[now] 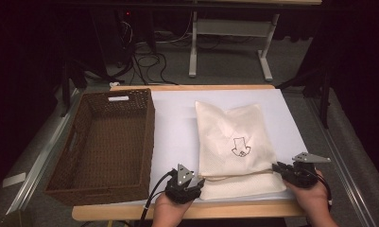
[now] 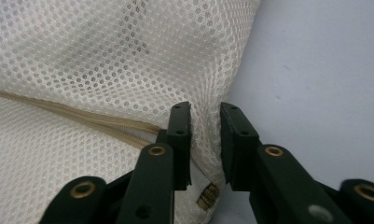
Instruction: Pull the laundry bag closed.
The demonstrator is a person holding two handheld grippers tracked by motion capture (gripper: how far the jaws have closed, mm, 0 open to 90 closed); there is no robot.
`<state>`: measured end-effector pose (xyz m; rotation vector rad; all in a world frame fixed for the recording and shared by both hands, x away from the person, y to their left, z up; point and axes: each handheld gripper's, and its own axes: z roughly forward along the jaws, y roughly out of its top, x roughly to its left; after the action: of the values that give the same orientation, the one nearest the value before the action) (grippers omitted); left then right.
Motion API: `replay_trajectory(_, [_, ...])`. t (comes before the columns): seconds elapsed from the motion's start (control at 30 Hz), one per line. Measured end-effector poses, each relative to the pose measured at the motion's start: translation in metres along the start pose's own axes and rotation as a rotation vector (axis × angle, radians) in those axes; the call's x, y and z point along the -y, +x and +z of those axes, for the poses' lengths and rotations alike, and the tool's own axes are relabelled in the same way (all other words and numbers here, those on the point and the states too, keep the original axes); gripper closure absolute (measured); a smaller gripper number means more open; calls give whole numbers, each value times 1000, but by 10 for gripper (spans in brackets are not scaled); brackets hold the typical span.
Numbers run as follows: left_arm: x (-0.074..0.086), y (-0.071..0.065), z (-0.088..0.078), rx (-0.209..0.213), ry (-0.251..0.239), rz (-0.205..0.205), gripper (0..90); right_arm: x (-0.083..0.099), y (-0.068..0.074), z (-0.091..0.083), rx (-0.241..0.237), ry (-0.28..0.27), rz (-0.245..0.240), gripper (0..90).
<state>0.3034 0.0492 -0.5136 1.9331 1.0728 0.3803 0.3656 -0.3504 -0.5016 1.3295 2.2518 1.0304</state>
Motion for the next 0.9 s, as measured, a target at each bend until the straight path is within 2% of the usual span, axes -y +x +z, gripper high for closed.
replay_trajectory(0.1, [-1,1,-3,-17,-20,-4,457,-1,1,-6,11,-25,9,687])
replay_trajectory(0.17, [-1,2,-6,-25,-33,-7,443,-2,2,-11,16,-61,14,643])
replay_trajectory(0.27, [-2,4,-11,-59,-64,-10,436,-5,5,-20,10,-109,26,578])
replay_trajectory(0.47, [-4,15,-25,-84,-122,-41,433,-9,16,-25,-11,-154,4,511])
replay_trajectory(0.63, [-3,19,-27,-112,-131,-64,465,-14,35,-22,-39,-175,-32,505])
replay_trajectory(0.8, [-4,18,-33,-122,-138,-61,493,-20,57,-17,-80,-184,-65,521])
replay_trajectory(0.87, [-3,18,-37,-96,-134,-75,477,-23,71,-14,-92,-194,-107,542])
replay_trajectory(0.9, [-2,17,-40,-85,-128,-67,473,-24,75,-13,-100,-195,-116,543])
